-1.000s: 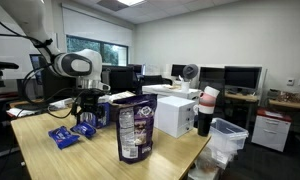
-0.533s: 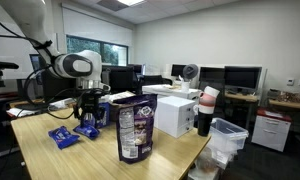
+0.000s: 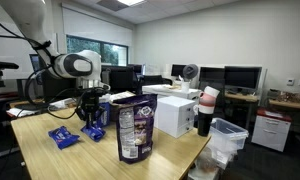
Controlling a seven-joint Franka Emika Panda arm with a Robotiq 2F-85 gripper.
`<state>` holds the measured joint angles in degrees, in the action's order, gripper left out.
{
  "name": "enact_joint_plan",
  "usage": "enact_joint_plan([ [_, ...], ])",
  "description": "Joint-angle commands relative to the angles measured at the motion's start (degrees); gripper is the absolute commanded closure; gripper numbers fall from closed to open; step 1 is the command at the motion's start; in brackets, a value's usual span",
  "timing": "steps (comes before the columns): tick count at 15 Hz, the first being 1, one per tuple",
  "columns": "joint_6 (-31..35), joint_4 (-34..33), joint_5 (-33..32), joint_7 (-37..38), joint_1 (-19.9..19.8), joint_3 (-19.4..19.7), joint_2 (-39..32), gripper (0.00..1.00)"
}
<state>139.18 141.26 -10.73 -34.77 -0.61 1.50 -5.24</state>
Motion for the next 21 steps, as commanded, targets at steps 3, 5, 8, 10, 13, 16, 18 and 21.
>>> enact_joint_plan([
  [3, -0.77, 0.38, -1.23, 2.01, -0.50, -0.36, 1.21, 1.00],
  [5, -1.62, 0.56, -1.12, 2.78, -0.37, -0.42, 1.87, 0.99],
  [8, -1.25, 1.92, -0.48, 4.24, -0.30, -0.53, 3.96, 0.98],
  [10, -0.55, 2.89, -0.63, 5.39, -0.25, -0.52, 5.49, 0.99],
  [13, 1.44, 4.97, -1.35, 7.73, -0.16, -0.36, 8.37, 0.98],
  [16, 2.34, 6.67, -1.56, 9.71, -0.09, -0.21, 11.27, 0.98],
  [18, 2.92, 7.73, -2.43, 11.56, -0.06, -0.25, 12.97, 0.98],
  [21, 3.98, 8.96, -2.92, 12.15, 0.13, -0.24, 14.89, 0.68],
])
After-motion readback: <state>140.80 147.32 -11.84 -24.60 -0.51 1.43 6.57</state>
